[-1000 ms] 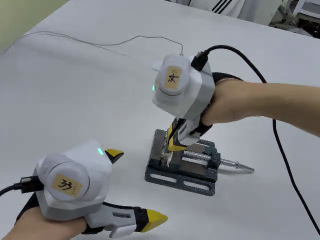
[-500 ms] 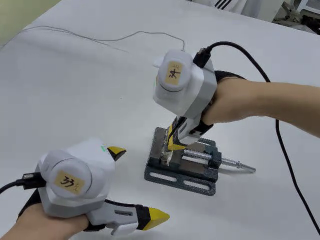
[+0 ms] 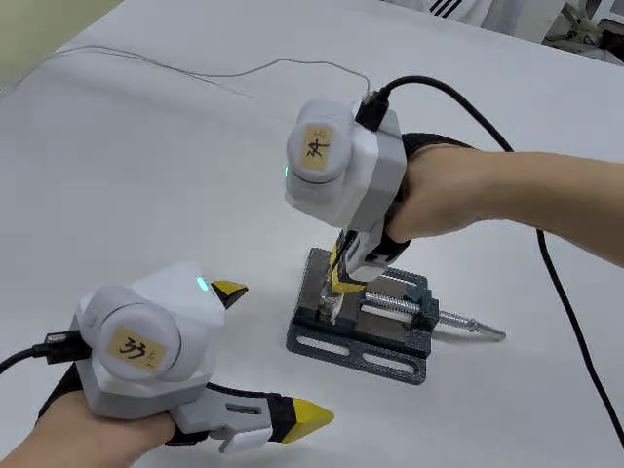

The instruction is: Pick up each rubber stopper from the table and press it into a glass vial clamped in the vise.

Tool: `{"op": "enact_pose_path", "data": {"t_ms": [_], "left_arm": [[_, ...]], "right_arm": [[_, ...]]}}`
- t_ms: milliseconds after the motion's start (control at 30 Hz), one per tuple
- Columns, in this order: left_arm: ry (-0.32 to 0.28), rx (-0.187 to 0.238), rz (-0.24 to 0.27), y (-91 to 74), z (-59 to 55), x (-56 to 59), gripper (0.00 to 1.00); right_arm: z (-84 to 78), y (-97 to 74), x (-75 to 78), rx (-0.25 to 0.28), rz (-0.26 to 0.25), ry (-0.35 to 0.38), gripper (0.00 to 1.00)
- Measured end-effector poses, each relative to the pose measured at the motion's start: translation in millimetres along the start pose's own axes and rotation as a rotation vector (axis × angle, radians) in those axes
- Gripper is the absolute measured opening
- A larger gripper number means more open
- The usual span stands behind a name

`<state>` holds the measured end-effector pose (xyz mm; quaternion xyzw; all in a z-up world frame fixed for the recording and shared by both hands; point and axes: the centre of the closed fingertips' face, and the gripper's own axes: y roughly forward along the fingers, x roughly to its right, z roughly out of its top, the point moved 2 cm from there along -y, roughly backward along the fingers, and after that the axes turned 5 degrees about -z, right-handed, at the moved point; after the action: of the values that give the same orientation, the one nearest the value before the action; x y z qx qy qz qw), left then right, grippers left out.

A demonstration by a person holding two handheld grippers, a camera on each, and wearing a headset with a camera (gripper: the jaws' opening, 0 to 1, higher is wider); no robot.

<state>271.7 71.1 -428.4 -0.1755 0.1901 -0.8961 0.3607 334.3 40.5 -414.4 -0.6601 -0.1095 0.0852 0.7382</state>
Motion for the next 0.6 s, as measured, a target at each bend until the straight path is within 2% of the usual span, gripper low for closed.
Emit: {"op": "enact_pose_path", "data": {"t_ms": [267, 400, 600], "left_arm": [[0.016, 0.009, 0.007, -4.9, 9.4, 0.6, 0.92], [0.019, 0.014, 0.013, -7.0, 12.5, 1.0, 0.92], [0.031, 0.018, 0.017, -8.7, 18.0, 4.1, 0.92]], "right_arm": [[-0.4, -0.4, 1.4, -0.014, 0.005, 0.008, 0.0], [-1.3, 0.1, 3.8, 0.0, 0.01, 0.038, 0.0], [-2.2, -0.1, 2.2, 0.018, -0.009, 0.059, 0.0]]}}
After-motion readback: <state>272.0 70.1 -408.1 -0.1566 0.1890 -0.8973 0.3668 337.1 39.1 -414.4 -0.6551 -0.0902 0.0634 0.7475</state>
